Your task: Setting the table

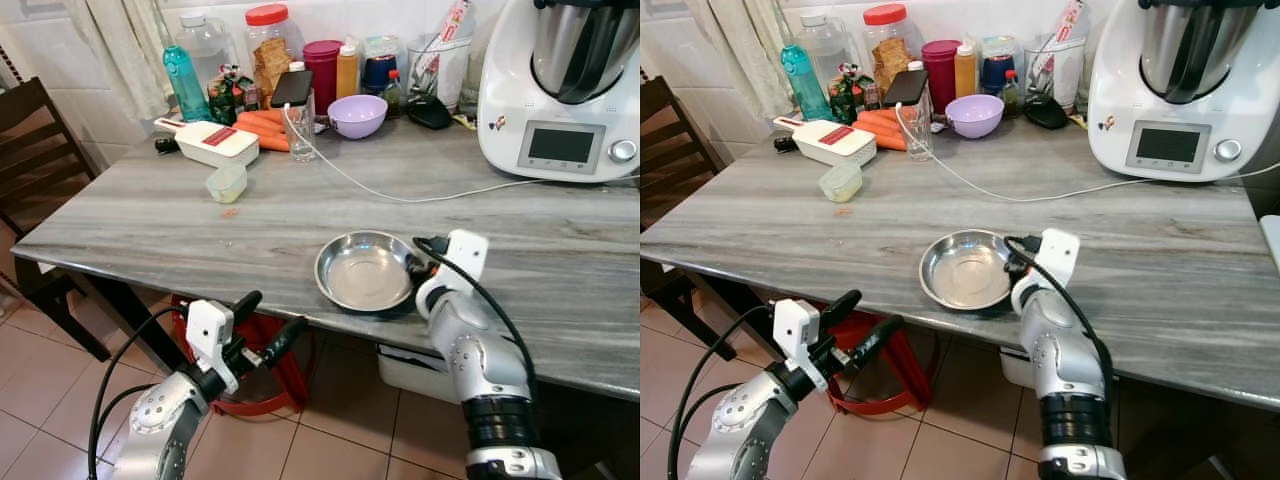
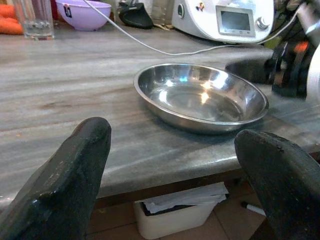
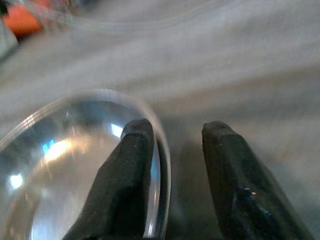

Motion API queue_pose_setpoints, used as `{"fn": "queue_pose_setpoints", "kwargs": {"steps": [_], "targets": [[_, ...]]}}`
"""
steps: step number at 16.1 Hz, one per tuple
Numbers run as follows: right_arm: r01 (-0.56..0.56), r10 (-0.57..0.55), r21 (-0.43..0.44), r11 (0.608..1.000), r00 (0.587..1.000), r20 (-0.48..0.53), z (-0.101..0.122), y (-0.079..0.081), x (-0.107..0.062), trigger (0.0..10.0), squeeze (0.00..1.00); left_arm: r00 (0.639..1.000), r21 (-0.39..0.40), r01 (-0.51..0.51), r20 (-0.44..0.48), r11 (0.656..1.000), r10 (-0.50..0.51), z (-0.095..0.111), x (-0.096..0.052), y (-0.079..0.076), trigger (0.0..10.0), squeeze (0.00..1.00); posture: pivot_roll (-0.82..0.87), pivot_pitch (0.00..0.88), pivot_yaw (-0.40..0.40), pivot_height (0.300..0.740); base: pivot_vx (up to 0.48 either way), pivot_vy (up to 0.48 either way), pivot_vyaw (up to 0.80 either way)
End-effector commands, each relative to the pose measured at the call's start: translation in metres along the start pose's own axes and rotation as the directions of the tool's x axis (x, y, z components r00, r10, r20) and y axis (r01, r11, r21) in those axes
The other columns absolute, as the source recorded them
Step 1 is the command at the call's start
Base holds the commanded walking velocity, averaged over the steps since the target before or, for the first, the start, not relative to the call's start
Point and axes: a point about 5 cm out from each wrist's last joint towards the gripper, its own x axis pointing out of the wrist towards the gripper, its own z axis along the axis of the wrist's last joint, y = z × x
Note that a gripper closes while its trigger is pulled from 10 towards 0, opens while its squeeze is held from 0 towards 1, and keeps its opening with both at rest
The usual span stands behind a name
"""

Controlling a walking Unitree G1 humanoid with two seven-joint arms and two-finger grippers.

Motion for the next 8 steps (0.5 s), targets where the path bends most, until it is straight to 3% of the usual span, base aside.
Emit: {"fn": "queue_pose_setpoints", "kwargs": {"steps": [1,5,8], "targets": [[-0.023,0.027,-0.037,0.999,0.996,0.088,0.015,0.008,-0.003,10.0,1.00,1.000,0.020,0.015,0.003,1.000,-0.015,0.006,0.000,0.002,10.0,0.00,-0.09,0.000,0.122,0.740,0.000,0.000,0.00],[-0.015,0.037,-0.106,0.994,0.978,0.203,0.029,0.005,-0.014,10.0,1.00,1.000,0.027,0.017,0.001,0.999,-0.018,0.008,-0.002,0.005,10.0,0.00,-0.09,0.000,0.127,0.740,0.000,0.000,0.00],[-0.016,0.032,-0.068,0.998,0.970,0.241,0.033,-0.002,-0.023,10.0,1.00,0.999,0.051,-0.041,0.018,0.998,0.041,0.012,-0.001,0.010,10.0,0.00,-0.09,0.000,0.126,0.740,0.000,0.000,0.00]]}}
